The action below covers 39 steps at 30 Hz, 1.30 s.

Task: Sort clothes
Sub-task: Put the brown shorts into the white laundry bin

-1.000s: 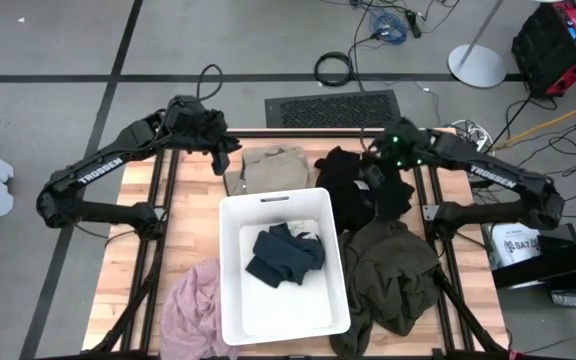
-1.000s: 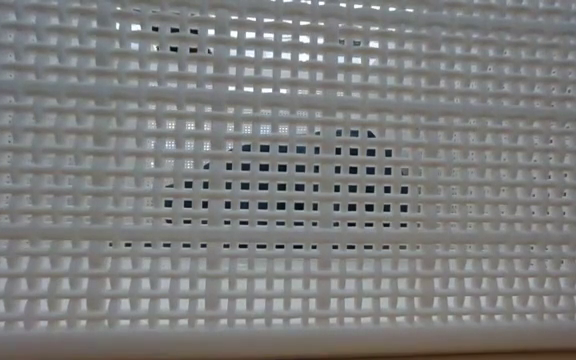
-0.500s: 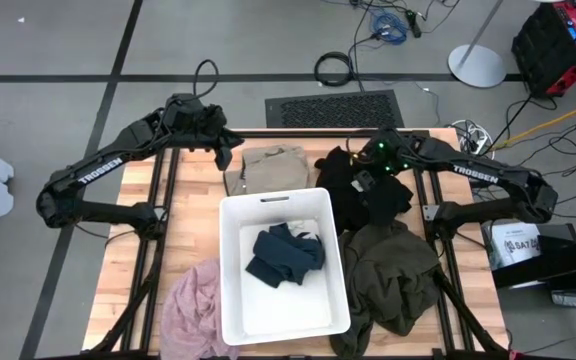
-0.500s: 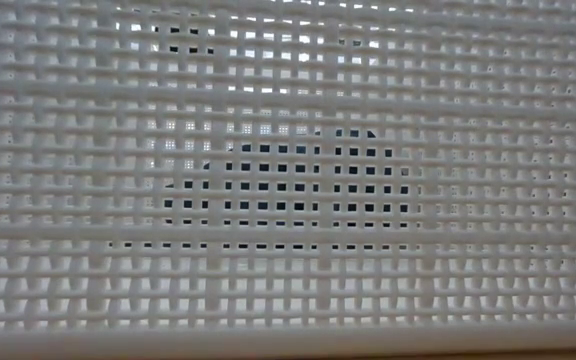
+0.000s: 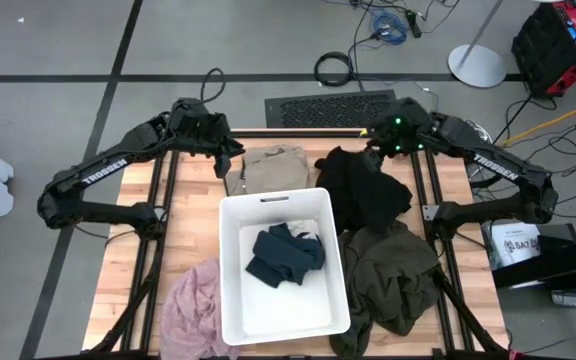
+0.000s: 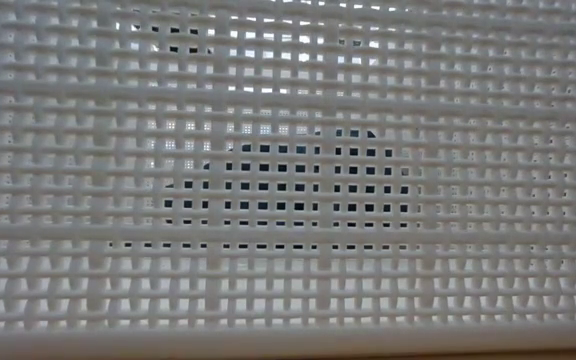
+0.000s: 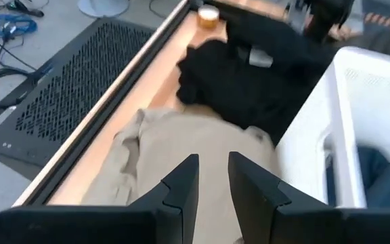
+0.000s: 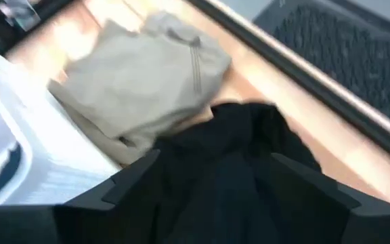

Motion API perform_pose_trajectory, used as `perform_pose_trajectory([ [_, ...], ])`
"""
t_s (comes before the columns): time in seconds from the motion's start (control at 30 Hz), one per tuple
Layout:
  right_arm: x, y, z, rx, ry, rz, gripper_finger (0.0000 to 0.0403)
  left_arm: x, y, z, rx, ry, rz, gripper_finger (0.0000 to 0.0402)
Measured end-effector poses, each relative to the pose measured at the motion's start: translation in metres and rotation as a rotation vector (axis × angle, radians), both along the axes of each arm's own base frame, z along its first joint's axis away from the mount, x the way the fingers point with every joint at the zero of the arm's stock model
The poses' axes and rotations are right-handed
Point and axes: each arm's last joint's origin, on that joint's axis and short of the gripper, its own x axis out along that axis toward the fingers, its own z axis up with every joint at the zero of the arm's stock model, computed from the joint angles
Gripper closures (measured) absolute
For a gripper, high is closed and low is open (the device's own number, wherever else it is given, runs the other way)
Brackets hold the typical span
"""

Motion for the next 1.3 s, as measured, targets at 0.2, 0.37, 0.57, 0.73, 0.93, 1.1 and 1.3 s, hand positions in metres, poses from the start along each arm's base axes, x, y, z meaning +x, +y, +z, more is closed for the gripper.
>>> perform_pose_trajectory([
  [0.2,0.003,-0.002,0.023,-0.079,-0.118,0.005,0.0140,-0.011,0.028,-0.025,0.032,-0.067,0.086,0.0312],
  [0.37,0.006,-0.004,0.027,-0.104,-0.161,0.007,0.0140,-0.026,0.046,-0.042,-0.002,-0.066,0.226,0.0312],
  [0.57,0.006,-0.004,0.027,-0.064,-0.181,-0.032,0.0140,-0.030,0.054,-0.071,-0.026,0.026,0.294,0.0312],
  [0.73,0.006,-0.004,0.027,-0.032,-0.198,-0.065,0.0140,-0.028,0.053,-0.091,-0.089,0.144,0.258,0.0312],
  [0.93,0.007,-0.004,0.027,-0.033,-0.200,-0.065,0.0140,-0.023,0.050,-0.111,-0.066,0.341,0.171,0.0312],
  [1.1,0.007,-0.004,0.027,-0.050,-0.191,-0.048,0.0140,-0.015,0.056,-0.127,-0.076,0.402,0.173,0.0312],
  [1.3,0.006,-0.004,0.026,-0.072,-0.160,-0.018,0.0140,-0.010,0.062,-0.154,-0.103,0.552,0.094,0.0312],
])
